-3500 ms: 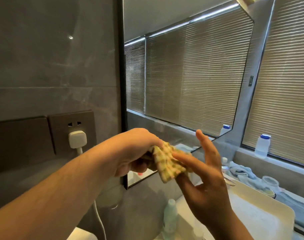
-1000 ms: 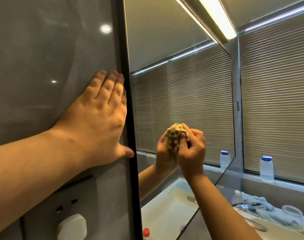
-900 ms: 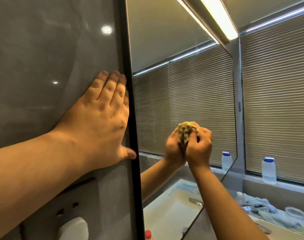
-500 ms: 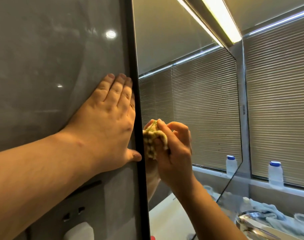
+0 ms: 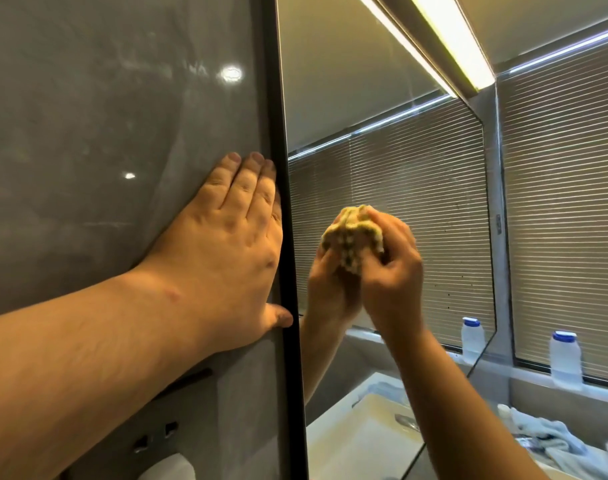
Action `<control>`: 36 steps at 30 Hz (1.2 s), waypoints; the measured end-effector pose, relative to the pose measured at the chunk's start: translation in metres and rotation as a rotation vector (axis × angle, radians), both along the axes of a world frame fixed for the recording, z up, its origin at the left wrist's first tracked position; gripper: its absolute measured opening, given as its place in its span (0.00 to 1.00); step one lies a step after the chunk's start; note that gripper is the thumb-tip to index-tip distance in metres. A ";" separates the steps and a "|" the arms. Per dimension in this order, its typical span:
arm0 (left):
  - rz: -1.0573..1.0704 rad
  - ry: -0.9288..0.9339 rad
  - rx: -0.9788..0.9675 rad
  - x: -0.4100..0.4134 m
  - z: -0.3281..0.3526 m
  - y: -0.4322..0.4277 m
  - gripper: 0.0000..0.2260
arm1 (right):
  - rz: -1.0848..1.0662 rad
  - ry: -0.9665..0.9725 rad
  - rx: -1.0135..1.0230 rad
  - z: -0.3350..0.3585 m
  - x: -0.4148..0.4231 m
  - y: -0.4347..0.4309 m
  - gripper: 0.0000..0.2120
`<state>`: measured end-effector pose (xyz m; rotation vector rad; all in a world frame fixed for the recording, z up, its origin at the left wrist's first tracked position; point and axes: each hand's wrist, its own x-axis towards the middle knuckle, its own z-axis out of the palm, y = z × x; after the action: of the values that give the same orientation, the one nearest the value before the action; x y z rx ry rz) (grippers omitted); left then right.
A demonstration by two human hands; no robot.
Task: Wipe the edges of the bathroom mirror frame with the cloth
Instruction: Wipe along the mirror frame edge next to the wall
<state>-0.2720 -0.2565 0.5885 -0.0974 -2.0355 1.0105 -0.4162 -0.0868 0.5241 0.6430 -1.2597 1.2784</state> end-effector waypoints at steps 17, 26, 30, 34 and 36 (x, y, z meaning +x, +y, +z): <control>0.050 0.013 0.059 0.009 0.002 -0.005 0.57 | -0.084 0.285 0.331 -0.052 0.027 -0.025 0.14; 0.073 0.034 0.036 0.011 0.001 -0.004 0.56 | -0.067 0.232 0.254 0.034 0.022 -0.024 0.17; 0.053 0.047 0.028 0.010 0.000 -0.005 0.56 | -0.055 0.219 0.304 -0.041 0.027 -0.026 0.18; 0.023 0.054 0.030 0.010 0.000 -0.005 0.57 | -0.034 0.196 0.370 -0.114 0.041 -0.029 0.20; -0.014 0.045 0.031 0.012 -0.001 -0.006 0.56 | -0.041 0.192 0.380 -0.125 0.044 -0.030 0.21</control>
<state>-0.2603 -0.2620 0.5878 -0.0723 -2.0056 0.9640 -0.3718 -0.1168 0.3988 0.9806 -1.3577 0.9244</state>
